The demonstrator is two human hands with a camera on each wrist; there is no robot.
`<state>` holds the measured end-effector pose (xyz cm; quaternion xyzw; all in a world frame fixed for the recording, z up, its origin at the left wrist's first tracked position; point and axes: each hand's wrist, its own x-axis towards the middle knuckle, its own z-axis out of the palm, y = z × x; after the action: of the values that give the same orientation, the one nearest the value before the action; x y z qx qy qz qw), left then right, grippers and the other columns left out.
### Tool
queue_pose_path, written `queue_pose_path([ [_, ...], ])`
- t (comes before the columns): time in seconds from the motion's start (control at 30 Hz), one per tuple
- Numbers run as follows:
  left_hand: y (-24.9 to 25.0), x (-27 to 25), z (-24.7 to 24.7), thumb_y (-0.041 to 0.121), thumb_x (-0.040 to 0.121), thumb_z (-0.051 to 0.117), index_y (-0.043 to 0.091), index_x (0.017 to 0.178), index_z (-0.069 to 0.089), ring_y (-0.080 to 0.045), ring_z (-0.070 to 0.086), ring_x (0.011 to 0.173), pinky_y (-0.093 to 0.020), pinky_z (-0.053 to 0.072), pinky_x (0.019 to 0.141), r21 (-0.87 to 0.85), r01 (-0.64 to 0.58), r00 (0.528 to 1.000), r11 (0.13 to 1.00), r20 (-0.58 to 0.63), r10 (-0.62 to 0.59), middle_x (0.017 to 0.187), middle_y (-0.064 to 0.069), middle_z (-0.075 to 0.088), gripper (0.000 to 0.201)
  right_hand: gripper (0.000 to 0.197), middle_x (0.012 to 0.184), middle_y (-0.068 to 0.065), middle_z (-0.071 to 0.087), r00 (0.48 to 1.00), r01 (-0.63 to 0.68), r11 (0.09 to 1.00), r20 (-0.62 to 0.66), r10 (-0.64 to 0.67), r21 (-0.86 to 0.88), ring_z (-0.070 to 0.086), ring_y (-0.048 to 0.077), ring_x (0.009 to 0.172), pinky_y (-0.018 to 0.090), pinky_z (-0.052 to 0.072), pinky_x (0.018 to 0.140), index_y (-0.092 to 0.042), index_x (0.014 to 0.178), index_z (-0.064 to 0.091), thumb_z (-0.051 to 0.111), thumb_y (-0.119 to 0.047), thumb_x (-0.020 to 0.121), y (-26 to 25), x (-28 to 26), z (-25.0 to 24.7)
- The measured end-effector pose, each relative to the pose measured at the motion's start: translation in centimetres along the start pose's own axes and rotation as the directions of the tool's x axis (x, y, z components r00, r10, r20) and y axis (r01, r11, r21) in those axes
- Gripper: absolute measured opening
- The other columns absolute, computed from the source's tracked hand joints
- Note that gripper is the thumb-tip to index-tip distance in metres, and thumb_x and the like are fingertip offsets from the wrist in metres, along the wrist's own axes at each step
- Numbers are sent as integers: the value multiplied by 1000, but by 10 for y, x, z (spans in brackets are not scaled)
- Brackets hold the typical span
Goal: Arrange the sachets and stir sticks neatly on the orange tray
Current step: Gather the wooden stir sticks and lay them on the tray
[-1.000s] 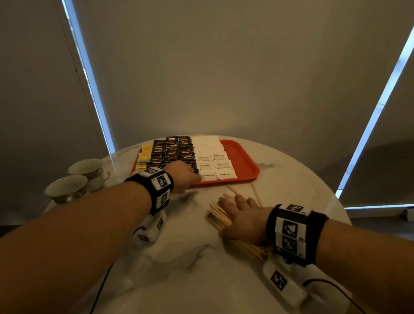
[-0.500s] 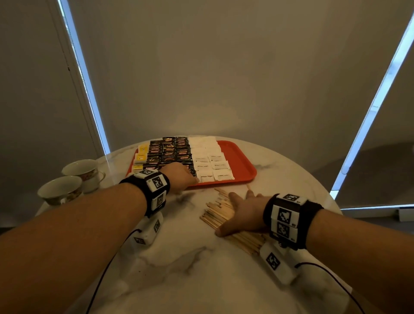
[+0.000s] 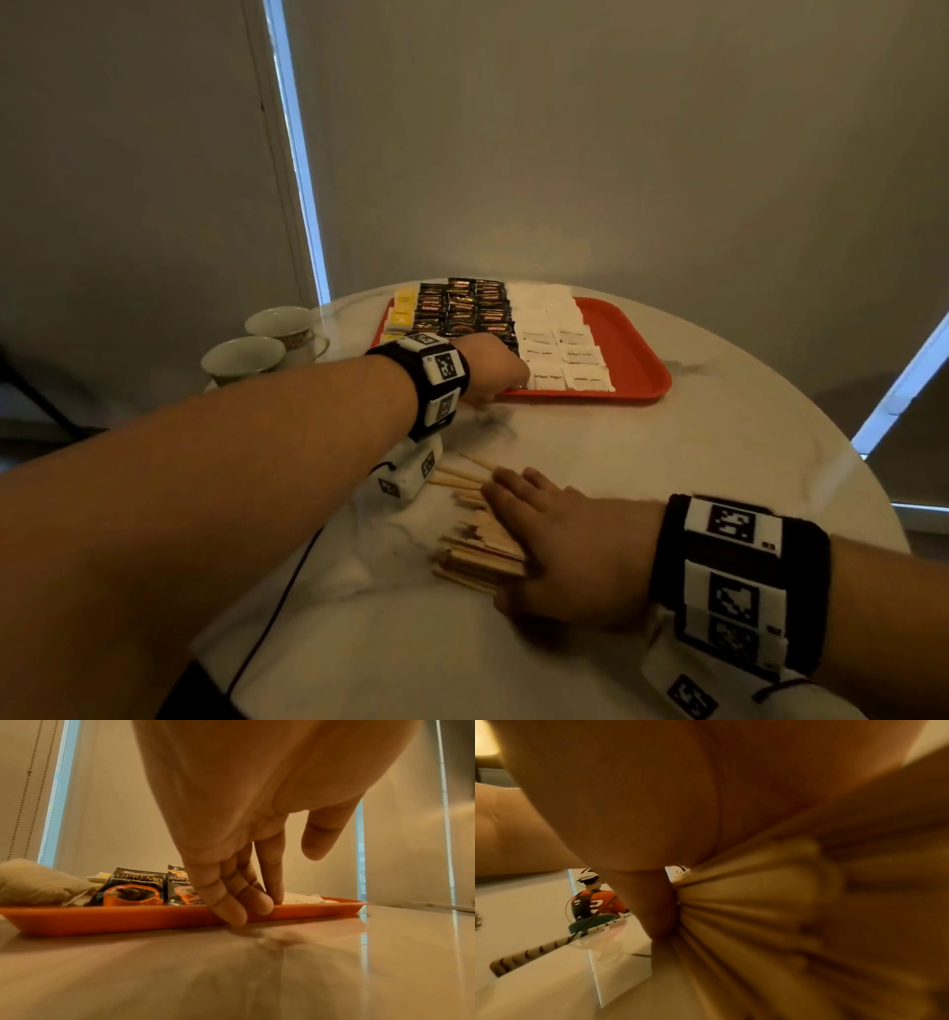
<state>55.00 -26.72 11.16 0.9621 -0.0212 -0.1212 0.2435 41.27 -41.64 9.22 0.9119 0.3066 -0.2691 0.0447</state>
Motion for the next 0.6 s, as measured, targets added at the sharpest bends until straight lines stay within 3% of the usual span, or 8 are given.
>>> queue_pose_path([
  [0.07,0,-9,3,30,100,60,12,90,65,-22,62,82,-35,54,82,-127,13,999,992,35,-9,83,-7,65,22,99,170,-3,-16,999,36,999,-18,-37,-12,-6,21,157,41,9,126,-28,162,-12,51,-65,95,-2,2,-2],
  [0.13,0,-22,7,33,96,64,14,85,70,-22,62,75,-33,54,78,-238,21,998,971,57,-8,77,-6,65,23,99,171,-4,-10,998,50,998,-40,-51,-25,-1,20,158,38,14,126,-28,162,-8,53,-65,94,-3,1,-5],
  [0.23,1,-42,12,34,96,66,17,89,72,-19,63,77,-32,54,76,-273,7,990,962,137,32,77,1,68,20,96,171,-3,5,997,56,998,-60,-57,-15,18,19,154,35,28,122,-30,163,2,57,-64,93,-7,-5,-9],
  [0.33,-1,-58,10,35,99,63,18,98,73,-15,62,79,-26,53,71,-254,-19,975,967,209,74,85,3,69,20,91,163,-3,27,995,83,997,-65,-82,11,48,17,133,33,46,107,-35,160,13,62,-64,89,-12,-9,-9],
  [0.43,-6,-68,7,36,100,62,20,104,74,-12,64,83,-20,54,68,-244,-33,964,969,247,95,91,9,70,21,90,154,-5,38,994,86,996,-67,-85,18,56,16,120,33,52,99,-39,156,16,66,-66,86,-16,-9,-5],
  [0.5,-8,-73,5,42,100,62,19,115,75,-12,65,88,-23,55,74,-251,-40,959,967,261,108,93,13,71,31,90,147,-6,44,993,68,997,-93,-66,19,59,17,115,36,55,96,-39,152,18,68,-67,83,-19,-7,-4],
  [0.6,-13,-74,7,57,101,55,16,120,75,-15,65,93,-31,56,87,-278,-62,957,959,257,136,109,7,73,50,91,142,-5,52,990,33,999,-139,-30,24,61,17,113,36,54,96,-35,149,22,70,-69,80,-22,-3,-3],
])
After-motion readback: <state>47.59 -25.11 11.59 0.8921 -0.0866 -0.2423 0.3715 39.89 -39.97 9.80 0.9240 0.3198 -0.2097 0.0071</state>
